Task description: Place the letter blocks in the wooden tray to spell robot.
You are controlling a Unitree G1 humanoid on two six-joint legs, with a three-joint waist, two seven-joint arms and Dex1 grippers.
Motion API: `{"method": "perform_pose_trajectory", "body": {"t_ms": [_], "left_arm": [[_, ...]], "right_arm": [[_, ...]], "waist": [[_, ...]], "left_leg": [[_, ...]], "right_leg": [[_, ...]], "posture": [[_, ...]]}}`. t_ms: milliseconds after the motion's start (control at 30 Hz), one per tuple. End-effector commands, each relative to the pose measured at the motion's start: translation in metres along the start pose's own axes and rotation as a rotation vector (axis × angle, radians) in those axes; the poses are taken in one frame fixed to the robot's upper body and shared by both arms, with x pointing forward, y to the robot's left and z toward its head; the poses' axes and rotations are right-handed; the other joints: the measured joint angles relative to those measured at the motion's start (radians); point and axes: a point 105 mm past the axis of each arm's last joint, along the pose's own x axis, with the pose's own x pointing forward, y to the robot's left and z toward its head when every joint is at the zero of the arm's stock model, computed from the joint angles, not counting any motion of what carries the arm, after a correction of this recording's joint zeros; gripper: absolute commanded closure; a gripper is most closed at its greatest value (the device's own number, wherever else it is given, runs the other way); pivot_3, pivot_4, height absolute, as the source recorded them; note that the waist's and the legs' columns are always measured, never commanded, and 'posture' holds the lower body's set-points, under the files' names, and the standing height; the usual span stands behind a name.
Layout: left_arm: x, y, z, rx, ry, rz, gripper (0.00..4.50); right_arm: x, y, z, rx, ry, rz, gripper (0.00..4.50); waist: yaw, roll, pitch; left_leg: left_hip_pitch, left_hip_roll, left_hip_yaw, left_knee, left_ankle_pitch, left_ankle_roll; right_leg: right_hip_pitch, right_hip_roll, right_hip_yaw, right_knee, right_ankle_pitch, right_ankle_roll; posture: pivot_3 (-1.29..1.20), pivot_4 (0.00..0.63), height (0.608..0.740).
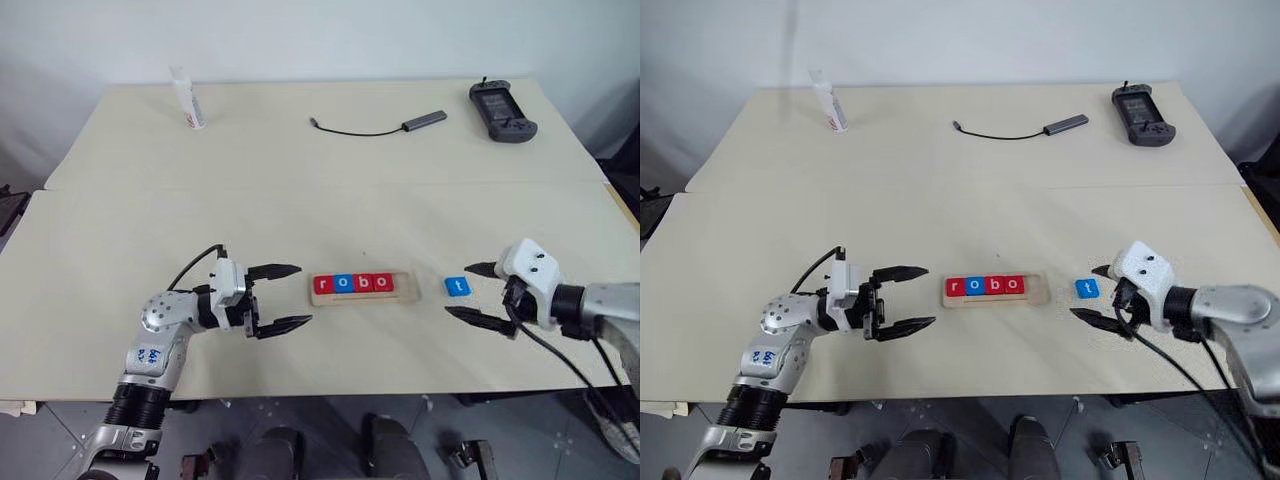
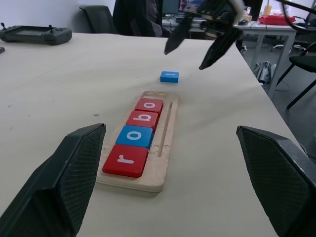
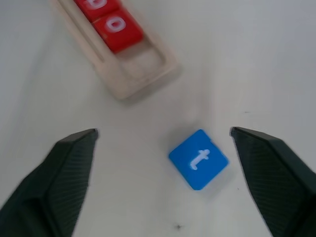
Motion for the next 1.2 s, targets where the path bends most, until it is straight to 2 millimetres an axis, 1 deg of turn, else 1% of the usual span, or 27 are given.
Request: {"method": "perform_pose_trajectory", "body": {"t_ms": [33,100,133,233,267,333,533,600,633,733,833,900,967,1033,1200], "left_arm": [[-0.003,-0.003,0.008,0.037,-0.009,0.001,0.0],[-0.003,-0.005,0.01,0.044,-0.009,0.009,0.0],[-0.003,-0.006,0.01,0.046,-0.01,0.014,0.0],[-0.005,-0.008,0.012,0.047,-0.005,0.029,0.0],[-0.006,-0.008,0.012,0.048,-0.002,0.035,0.0],[-0.007,-0.009,0.013,0.05,0.001,0.047,0.0],[-0.009,-0.01,0.015,0.053,0.006,0.066,0.0],[-0.009,-0.011,0.015,0.054,0.006,0.068,0.0],[-0.01,-0.011,0.015,0.054,0.007,0.069,0.0],[-0.01,-0.012,0.016,0.053,0.008,0.07,0.0],[-0.009,-0.013,0.016,0.051,0.006,0.068,0.0],[-0.008,-0.013,0.017,0.049,0.004,0.066,0.0],[-0.007,-0.013,0.017,0.046,0.002,0.065,0.0],[-0.005,-0.014,0.017,0.042,-0.002,0.06,0.0],[-0.003,-0.015,0.018,0.043,-0.001,0.055,0.0]], "right_arm": [[0.004,-0.01,-0.011,-0.087,0.028,0.069,0.03],[0.011,-0.017,-0.026,-0.118,0.078,0.101,0.03],[0.014,-0.018,-0.031,-0.13,0.09,0.12,0.03],[0.018,-0.024,-0.039,-0.097,0.119,0.158,0.03],[0.018,-0.026,-0.04,-0.091,0.123,0.17,0.2],[0.019,-0.027,-0.041,-0.087,0.125,0.192,0.61],[0.023,-0.024,-0.03,-0.102,0.089,0.264,2.56],[0.025,-0.026,-0.02,-0.109,0.052,0.257,3.04],[0.026,-0.027,-0.015,-0.107,0.035,0.252,3.04],[0.029,-0.024,0.011,-0.115,-0.029,0.276,3.03],[0.037,-0.015,0.039,-0.096,-0.081,0.308,3.03],[0.042,-0.01,0.048,-0.091,-0.086,0.318,3.03],[0.046,-0.006,0.052,-0.108,-0.082,0.318,3.03],[0.057,-0.003,0.052,-0.132,-0.077,0.318,3.03],[0.068,-0.004,0.045,-0.175,-0.032,0.323,3.03]], "waist": [[0.002,0.0,0.0],[0.003,0.0,0.0],[0.005,0.0,0.0],[0.004,0.0,0.0],[0.004,0.0,0.0],[0.004,0.0,0.0],[0.005,0.0,0.0],[0.004,0.0,0.0],[0.004,0.0,0.0],[0.001,0.0,0.0],[0.002,0.001,0.0],[0.005,0.001,0.0],[0.009,0.001,0.0],[0.016,0.001,0.0],[0.022,0.001,0.0]], "left_leg": [[0.0,0.0,0.0,0.0,0.0,0.0],[-0.001,0.0,0.0,0.0,0.0,0.0],[-0.001,0.0,-0.001,0.0,0.0,0.0],[-0.001,-0.001,-0.002,0.0,0.0,0.0],[-0.001,0.0,-0.002,0.001,0.0,0.0],[0.0,0.0,-0.002,0.001,0.0,0.0],[0.0,0.0,-0.003,0.002,0.0,0.0],[0.0,0.0,-0.003,0.002,0.0,-0.001],[0.0,0.0,-0.003,0.002,0.0,-0.001],[-0.001,0.0,-0.002,0.002,0.0,-0.001],[-0.001,0.001,-0.002,0.001,0.0,-0.002],[-0.002,0.001,-0.002,0.001,0.0,-0.002],[-0.002,0.0,-0.003,0.001,0.0,-0.002],[-0.002,0.0,-0.004,0.002,0.0,-0.002],[-0.003,-0.001,-0.004,0.001,0.0,-0.002]], "right_leg": [[0.0,0.0,0.0,-0.001,0.0,0.0],[0.0,-0.001,0.0,-0.001,0.0,0.0],[0.0,-0.001,0.0,-0.001,0.0,0.0],[0.0,-0.001,-0.001,-0.003,0.0,0.0],[0.0,-0.001,-0.001,-0.003,0.0,0.0],[0.001,-0.001,-0.001,-0.004,0.0,0.0],[0.002,-0.002,-0.001,-0.003,0.0,0.0],[0.001,-0.001,-0.001,-0.003,0.0,0.0],[0.001,-0.001,-0.001,-0.003,0.0,0.0],[0.0,-0.001,-0.001,-0.003,0.0,0.0],[-0.001,-0.001,-0.001,-0.002,0.0,0.0],[-0.001,-0.001,-0.001,-0.002,0.0,0.0],[-0.001,-0.001,-0.001,-0.002,0.0,0.0],[0.0,-0.002,-0.002,-0.002,0.0,0.0],[-0.001,-0.002,-0.002,-0.002,0.0,0.0]], "posture": [[0.0,0.15,0.74],[0.0,0.15,0.74],[0.0,0.15,0.74],[0.0,0.15,0.74],[0.0,0.15,0.74],[0.0,0.15,0.74],[0.0,0.15,0.74],[0.0,0.15,0.74],[0.0,0.15,0.74],[0.0,0.15,0.74],[0.0,0.15,0.74],[0.0,0.15,0.74],[0.0,0.15,0.74],[0.0,0.15,0.74],[0.0,0.15,0.74]]}}
